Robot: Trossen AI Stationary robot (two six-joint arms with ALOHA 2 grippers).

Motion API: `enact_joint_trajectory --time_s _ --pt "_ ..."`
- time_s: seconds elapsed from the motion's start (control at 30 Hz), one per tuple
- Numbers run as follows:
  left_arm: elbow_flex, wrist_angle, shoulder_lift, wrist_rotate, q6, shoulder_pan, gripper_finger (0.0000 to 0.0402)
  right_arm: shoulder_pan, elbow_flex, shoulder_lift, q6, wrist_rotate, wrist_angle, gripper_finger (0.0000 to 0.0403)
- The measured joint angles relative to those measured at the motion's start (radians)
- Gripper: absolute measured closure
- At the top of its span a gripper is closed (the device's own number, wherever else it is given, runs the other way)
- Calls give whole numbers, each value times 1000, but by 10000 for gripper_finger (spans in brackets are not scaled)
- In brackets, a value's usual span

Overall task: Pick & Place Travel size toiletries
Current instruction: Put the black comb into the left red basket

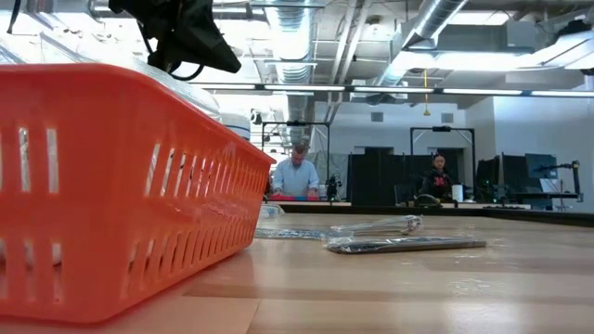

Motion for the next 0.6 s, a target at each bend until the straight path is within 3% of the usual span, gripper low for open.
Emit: enact_joint_trajectory --time_s 0.33,0.6 --pt "0 0 -2 3 -7 0 401 -19 -86 0 -27 -10 154 395" --pt "1 2 -6 19 -7 -1 401 -19 -86 -1 -21 -11 139 314"
